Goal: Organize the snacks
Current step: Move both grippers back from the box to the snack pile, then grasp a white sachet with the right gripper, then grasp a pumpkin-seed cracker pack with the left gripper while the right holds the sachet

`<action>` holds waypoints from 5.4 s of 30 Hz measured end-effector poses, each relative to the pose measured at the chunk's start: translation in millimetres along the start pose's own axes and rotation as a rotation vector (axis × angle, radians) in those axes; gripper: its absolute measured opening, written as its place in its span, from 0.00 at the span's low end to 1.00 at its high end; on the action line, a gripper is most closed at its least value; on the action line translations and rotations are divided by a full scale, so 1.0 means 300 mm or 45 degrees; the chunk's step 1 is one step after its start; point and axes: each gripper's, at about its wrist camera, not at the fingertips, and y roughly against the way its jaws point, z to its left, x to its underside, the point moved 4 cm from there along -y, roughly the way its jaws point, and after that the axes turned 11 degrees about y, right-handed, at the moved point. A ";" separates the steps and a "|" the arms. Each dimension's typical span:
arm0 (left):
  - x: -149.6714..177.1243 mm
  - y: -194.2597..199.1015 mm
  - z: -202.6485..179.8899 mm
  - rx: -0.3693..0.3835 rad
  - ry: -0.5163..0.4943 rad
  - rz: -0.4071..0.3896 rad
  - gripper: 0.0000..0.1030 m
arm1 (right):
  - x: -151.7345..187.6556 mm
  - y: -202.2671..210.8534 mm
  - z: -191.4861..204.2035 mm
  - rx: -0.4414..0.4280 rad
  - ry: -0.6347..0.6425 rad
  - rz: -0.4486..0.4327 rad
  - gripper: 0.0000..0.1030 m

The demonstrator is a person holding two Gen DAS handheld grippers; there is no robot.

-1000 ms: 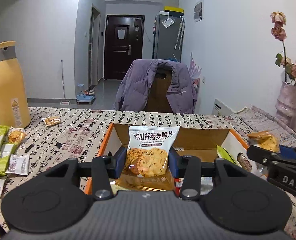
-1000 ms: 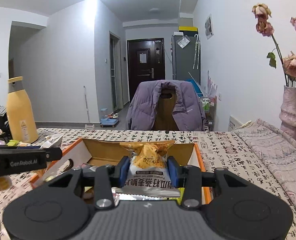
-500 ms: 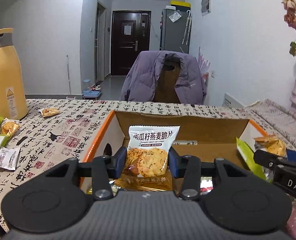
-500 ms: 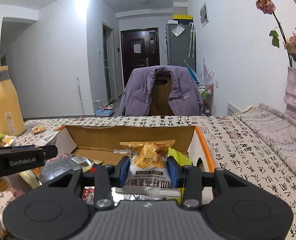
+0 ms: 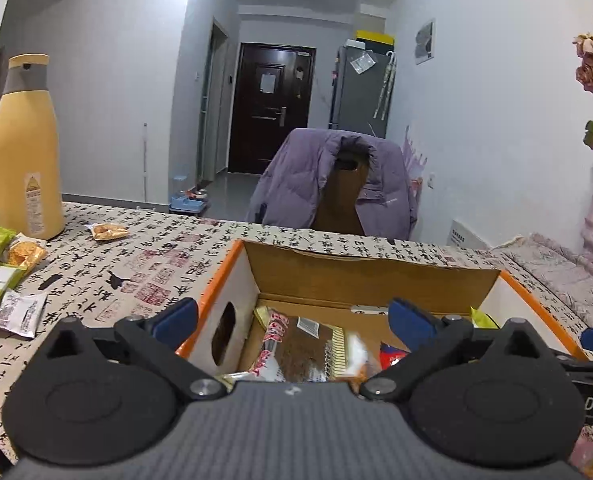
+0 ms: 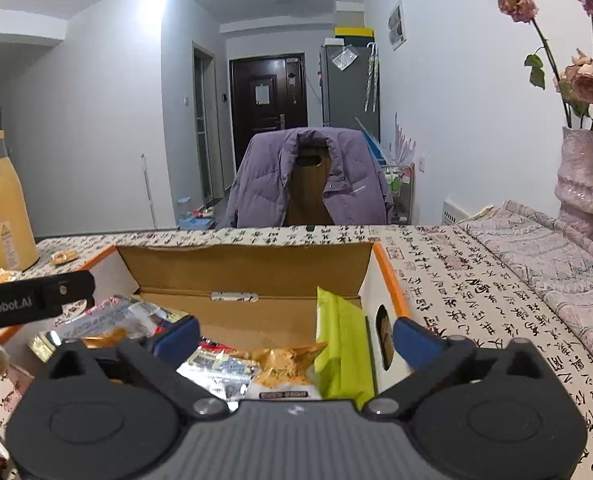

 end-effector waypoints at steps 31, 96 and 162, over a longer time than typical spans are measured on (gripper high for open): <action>-0.090 0.272 0.039 0.024 0.027 -0.048 1.00 | -0.074 0.271 0.060 0.018 0.059 -0.072 1.00; 0.426 0.769 0.293 0.060 -0.109 0.295 1.00 | 0.519 0.752 0.407 -0.190 0.140 0.098 0.51; 0.276 0.590 0.116 0.119 -0.190 0.262 0.41 | 0.364 0.653 0.091 -0.072 0.014 -0.036 0.36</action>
